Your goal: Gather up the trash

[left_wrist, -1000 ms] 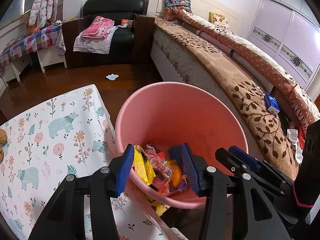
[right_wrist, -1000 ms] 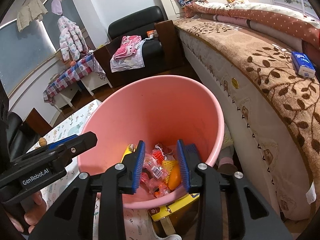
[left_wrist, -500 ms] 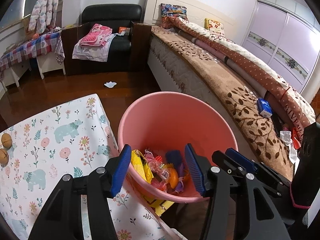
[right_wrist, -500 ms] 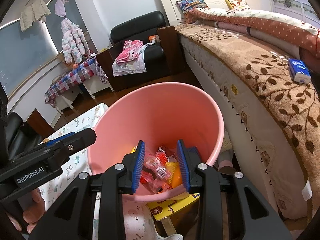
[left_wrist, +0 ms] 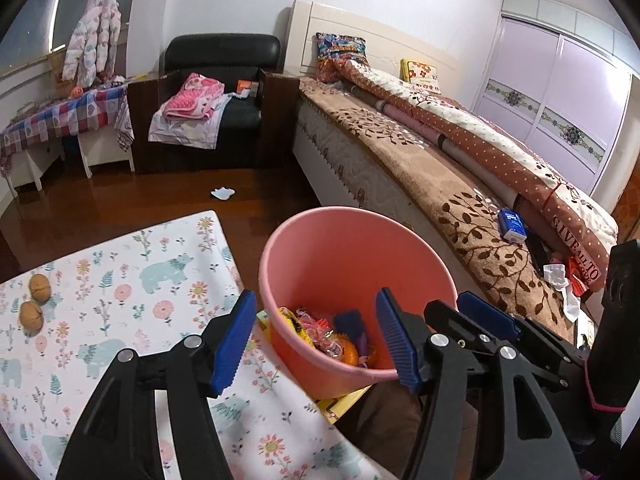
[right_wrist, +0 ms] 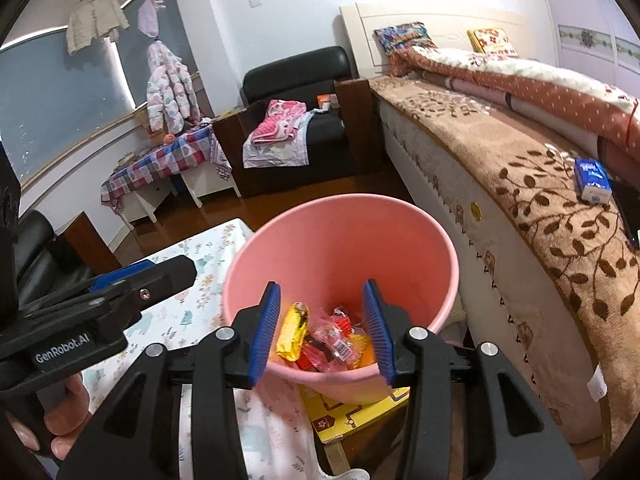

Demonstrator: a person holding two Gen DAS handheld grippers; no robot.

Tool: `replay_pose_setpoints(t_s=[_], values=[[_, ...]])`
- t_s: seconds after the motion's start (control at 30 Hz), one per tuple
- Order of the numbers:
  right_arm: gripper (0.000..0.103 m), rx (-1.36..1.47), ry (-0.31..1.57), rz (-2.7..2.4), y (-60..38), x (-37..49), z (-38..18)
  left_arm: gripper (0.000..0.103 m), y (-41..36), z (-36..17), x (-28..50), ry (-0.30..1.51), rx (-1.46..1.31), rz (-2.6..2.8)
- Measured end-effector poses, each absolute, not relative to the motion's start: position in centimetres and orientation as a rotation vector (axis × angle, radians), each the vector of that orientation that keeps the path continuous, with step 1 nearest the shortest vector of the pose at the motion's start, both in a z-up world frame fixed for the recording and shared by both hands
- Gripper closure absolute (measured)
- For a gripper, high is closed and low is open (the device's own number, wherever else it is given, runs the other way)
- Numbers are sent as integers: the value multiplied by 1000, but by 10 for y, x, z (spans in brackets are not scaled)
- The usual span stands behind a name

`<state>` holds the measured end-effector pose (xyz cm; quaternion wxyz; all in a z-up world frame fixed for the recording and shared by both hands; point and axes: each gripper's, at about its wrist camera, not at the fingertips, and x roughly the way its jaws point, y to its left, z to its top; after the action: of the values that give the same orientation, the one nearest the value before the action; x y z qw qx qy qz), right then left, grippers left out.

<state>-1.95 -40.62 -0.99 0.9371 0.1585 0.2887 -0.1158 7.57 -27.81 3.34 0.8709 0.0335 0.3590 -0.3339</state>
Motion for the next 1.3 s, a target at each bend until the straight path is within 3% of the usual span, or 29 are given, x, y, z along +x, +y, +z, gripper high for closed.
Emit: replay_pose_setpoints(t_s=[0.43,0.57,1.23,1.3], values=[[59,277,518,-235,-365,-44,9,42,-230,47,45,689,54,-628],[51,260,500,-241,-354,-49,13,42,-219,47,40,682,52,-602],[50,207,487,-231,-320,-57,16,42,-187,44,28,665,24,-540],[43,200,487,-233,-319,-57,17,42,-185,45,28,660,22,-533]])
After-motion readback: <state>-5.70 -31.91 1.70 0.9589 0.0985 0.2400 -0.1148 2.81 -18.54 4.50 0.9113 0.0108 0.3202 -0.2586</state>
